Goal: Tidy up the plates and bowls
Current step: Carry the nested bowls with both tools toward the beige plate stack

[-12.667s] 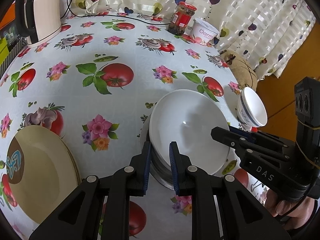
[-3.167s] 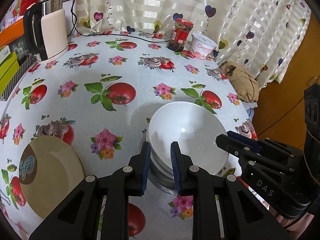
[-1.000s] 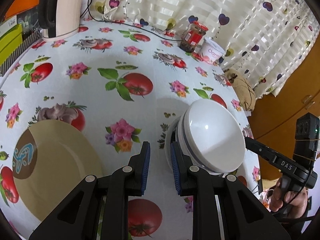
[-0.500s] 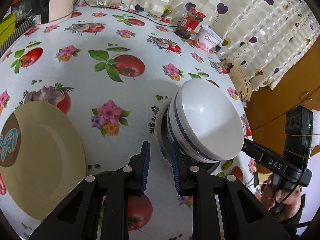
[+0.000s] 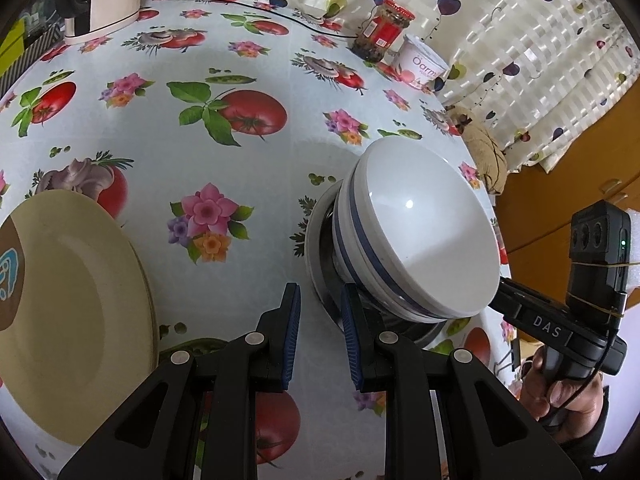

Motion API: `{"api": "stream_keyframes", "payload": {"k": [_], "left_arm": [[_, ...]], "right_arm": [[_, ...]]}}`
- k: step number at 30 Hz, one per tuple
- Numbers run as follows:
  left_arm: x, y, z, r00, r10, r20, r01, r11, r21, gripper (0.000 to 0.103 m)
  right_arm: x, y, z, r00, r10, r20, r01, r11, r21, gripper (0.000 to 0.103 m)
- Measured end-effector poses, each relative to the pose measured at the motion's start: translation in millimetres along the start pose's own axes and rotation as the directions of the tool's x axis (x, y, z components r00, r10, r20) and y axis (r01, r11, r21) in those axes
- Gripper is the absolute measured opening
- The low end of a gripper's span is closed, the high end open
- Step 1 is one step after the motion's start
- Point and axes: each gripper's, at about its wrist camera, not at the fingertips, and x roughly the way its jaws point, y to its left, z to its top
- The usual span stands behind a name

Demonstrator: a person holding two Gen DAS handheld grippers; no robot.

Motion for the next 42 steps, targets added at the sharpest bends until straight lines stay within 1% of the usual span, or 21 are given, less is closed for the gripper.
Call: {"api": "stream_keyframes", "payload": {"k": [6,8,10,20,24,28,33,36,42], "left_arm": [[3.4,-0.8,2.0,1.000,0.006,0.004,-0.006,1.000,0.009,0.022],[3.8,-1.1,2.1,1.000,-0.003,0.003,0.003,1.000,0.010,0.017],[3.9,-2.4,2.2,1.000,-0.005,0.006,0.005,1.000,0.016,0.016],[4.4,-3.9,2.5,1.000,-0.001,0.030,0.000,0.999,0.049,0.015],[5.4,-1.2,3.4,0.999,-0.022,0.033,0.020,0.999,0.050,0.015],[5.9,0.5,4.8,0.999,-0.023,0.033,0.021,0.998,0.053,0.015],[6.8,4.3,7.6,0.999,-0.051,0.020,0.050,0.998,0.036,0.015],[6.2,1.4,7.3,0.999,-0.043,0.022,0.041,0.998,0.055,0.015],[5.0,0.1,5.2,0.999,-0.038,0.036,0.036,0.997,0.069,0.014]], "right_arm": [[4.1,-0.6,0.6,1.000,0.007,-0.009,-0.007,1.000,-0.002,0.013],[4.9,-0.8,1.5,1.000,0.008,-0.009,-0.008,1.000,-0.004,0.013],[5.2,-0.9,1.9,1.000,0.009,-0.009,-0.009,1.000,-0.004,0.013],[5.6,0.2,2.7,1.000,0.004,-0.008,-0.004,1.000,-0.007,0.013],[6.2,0.6,3.3,1.000,0.000,-0.004,0.000,1.000,-0.013,0.012],[6.7,-0.4,4.0,1.000,0.010,-0.006,-0.010,1.000,-0.005,0.012],[7.2,-2.2,4.8,1.000,0.021,-0.016,-0.021,1.000,0.005,0.013],[7.8,-3.7,6.3,0.999,0.031,-0.023,-0.031,0.999,0.014,0.014],[7.1,-2.5,5.5,1.000,0.016,-0.014,-0.015,1.000,0.007,0.013]]}}
